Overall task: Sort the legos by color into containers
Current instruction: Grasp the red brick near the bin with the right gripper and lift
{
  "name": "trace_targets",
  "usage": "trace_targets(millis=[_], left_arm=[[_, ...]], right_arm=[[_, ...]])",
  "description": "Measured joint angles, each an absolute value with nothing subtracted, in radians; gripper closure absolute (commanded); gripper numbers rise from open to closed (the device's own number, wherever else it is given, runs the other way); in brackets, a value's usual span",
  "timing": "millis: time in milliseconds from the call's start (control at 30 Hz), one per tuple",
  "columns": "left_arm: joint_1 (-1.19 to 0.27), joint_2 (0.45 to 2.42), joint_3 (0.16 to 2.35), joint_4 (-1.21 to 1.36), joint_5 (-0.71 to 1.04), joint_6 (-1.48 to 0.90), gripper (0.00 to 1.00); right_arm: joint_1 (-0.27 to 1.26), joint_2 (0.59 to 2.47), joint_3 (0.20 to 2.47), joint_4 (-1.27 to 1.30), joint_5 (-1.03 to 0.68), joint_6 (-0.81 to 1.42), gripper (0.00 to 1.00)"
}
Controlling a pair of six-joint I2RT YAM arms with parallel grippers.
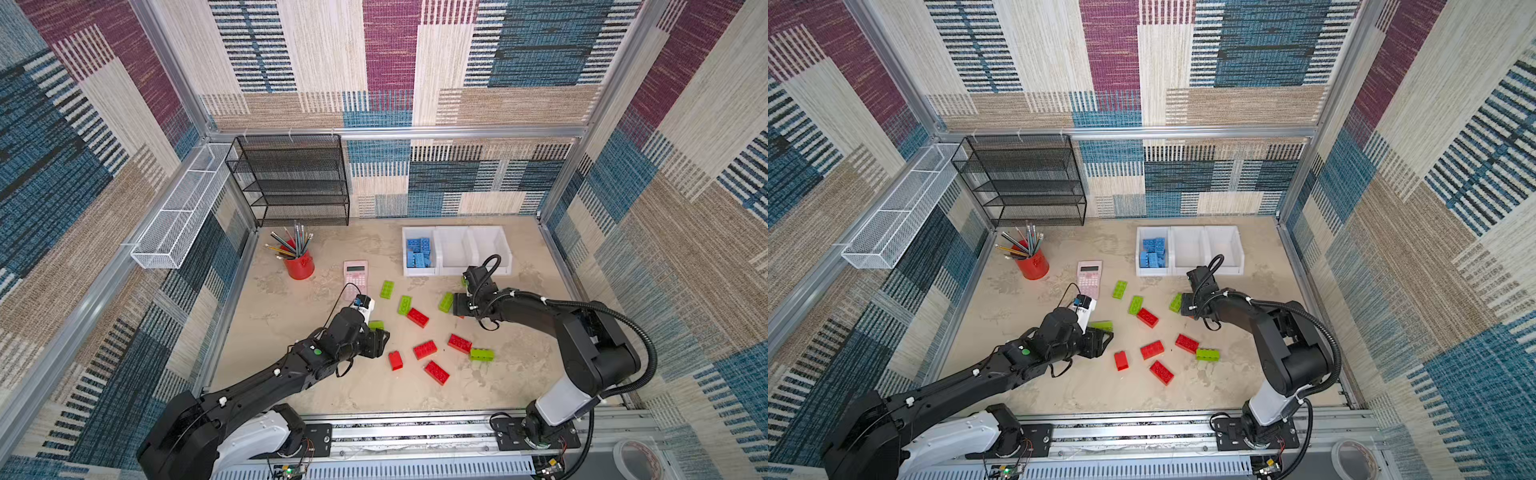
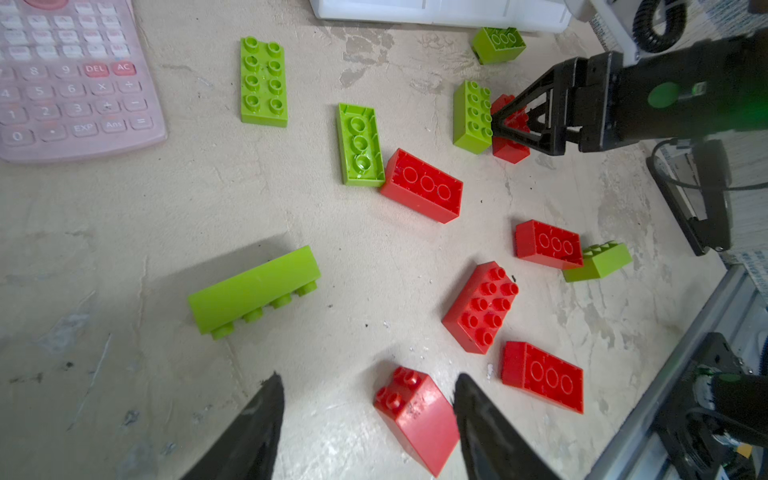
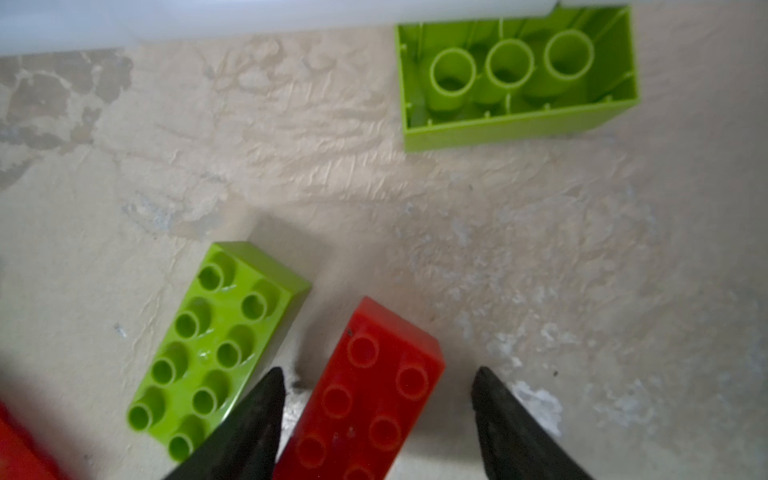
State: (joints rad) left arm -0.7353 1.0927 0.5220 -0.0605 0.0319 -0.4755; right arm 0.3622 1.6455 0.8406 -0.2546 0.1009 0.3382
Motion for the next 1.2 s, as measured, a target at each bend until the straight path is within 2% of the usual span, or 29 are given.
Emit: trace_targets(millis=[133,267,333,500,867,1033,1100,1167,1200], left_arm=[[-0.735,1.093,0.521,-0.060,0.032,-0.475,0.34],[-0.735,1.097,0.521,-0.058,0.032,-0.475,0.34],[-0.735,1.099,0.521,-0.058,0.032,-0.475,0.34],[-0.735,1.102,0.520,-0.058,0.032,-0.475,0.34],[-0.735,1.103,0.513,-0.058,0.031,-0.476,0.34],[-0.735,1.113,0.513,-0.059,0.025,-0.475,0.32],[-0.735,1.115,0.513,-0.061,0.018,-0.475,0.27],[-0.735,1.122,0.513,-0.061,0.003,-0.474,0.18],[-0.735,1.128,0.513,-0.062,0.003,-0.474,0.17]], right_arm=[[0.368,1.635,0.830,-0.264,0.108,0.338,0.42],[0.369,1.618,0.817,-0.288,0.115,0.335,0.61],[0.369,1.614,0.817,-0.297,0.116,0.334,0.62],[0.369,1.602,0.832,-0.321,0.115,0.325,0.74],[0.369,1.564,1.004,-0.381,0.107,0.294,0.74],[0.369,1.625,1.155,-0.390,0.118,0.262,0.74],[0.368,1.670,1.221,-0.396,0.123,0.251,0.74],[0.360,1.722,1.286,-0.398,0.123,0.234,0.74],[0.355,1.747,1.314,-0.398,0.123,0.231,0.74]])
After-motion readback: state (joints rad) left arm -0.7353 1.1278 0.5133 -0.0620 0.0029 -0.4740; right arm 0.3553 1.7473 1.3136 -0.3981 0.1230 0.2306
